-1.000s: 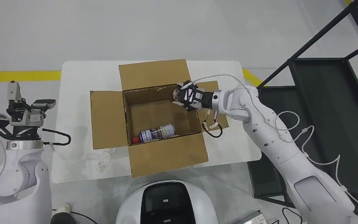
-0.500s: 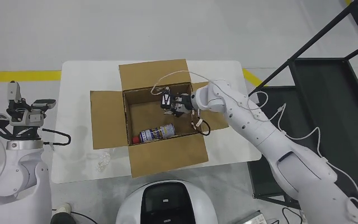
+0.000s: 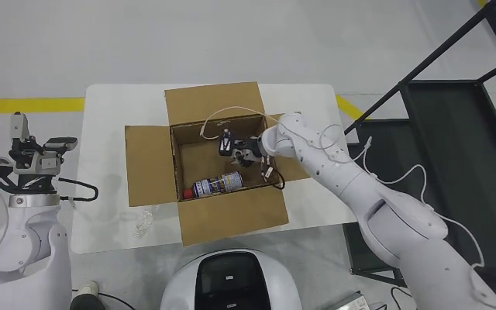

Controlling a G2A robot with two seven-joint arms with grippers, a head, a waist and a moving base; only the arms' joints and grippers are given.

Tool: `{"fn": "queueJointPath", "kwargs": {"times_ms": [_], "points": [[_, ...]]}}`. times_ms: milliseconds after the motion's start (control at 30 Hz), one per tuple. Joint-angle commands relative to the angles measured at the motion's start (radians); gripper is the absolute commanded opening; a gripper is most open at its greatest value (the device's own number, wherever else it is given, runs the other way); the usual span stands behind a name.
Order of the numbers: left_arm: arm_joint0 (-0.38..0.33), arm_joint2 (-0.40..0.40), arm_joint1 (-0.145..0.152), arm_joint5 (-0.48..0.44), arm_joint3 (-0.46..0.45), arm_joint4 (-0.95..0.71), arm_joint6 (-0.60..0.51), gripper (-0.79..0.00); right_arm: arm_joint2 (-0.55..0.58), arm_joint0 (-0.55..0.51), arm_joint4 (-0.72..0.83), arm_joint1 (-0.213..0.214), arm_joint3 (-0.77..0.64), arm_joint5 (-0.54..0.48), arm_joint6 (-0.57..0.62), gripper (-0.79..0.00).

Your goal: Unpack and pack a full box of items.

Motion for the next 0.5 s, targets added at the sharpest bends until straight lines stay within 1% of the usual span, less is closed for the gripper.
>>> {"fn": "queueJointPath", "kwargs": {"times_ms": [0,33,67,100,133,233,267,333,367,467], "points": [[0.000,0.000,0.000,0.000,0.000,0.000,0.000,0.000,-0.009,0.004,0.005,-0.012,0.028,0.005,-0.006,-0.733],[0.000,0.000,0.000,0.000,0.000,0.000,0.000,0.000,-0.012,0.005,0.010,-0.018,0.039,0.005,-0.017,-0.714],[0.000,0.000,0.000,0.000,0.000,0.000,0.000,0.000,-0.013,0.007,0.015,-0.024,0.052,0.005,-0.028,-0.671],[0.000,0.000,0.000,0.000,0.000,0.000,0.000,0.000,-0.016,0.008,0.016,-0.029,0.065,0.005,-0.036,-0.606],[0.000,0.000,0.000,0.000,0.000,0.000,0.000,0.000,-0.020,0.011,0.013,-0.034,0.077,0.005,-0.043,-0.585],[0.000,0.000,0.000,0.000,0.000,0.000,0.000,0.000,-0.025,0.014,0.015,-0.048,0.110,-0.001,-0.071,-0.413],[0.000,0.000,0.000,0.000,0.000,0.000,0.000,0.000,-0.024,0.015,0.021,-0.052,0.117,-0.014,-0.090,-0.237],[0.000,0.000,0.000,0.000,0.000,0.000,0.000,0.000,-0.021,0.017,0.020,-0.055,0.138,-0.045,-0.131,-0.018],[0.000,0.000,0.000,0.000,0.000,0.000,0.000,0.000,-0.019,0.018,0.020,-0.056,0.144,-0.057,-0.150,0.000],[0.000,0.000,0.000,0.000,0.000,0.000,0.000,0.000,-0.004,0.016,0.015,-0.053,0.164,-0.092,-0.210,0.000]]}}
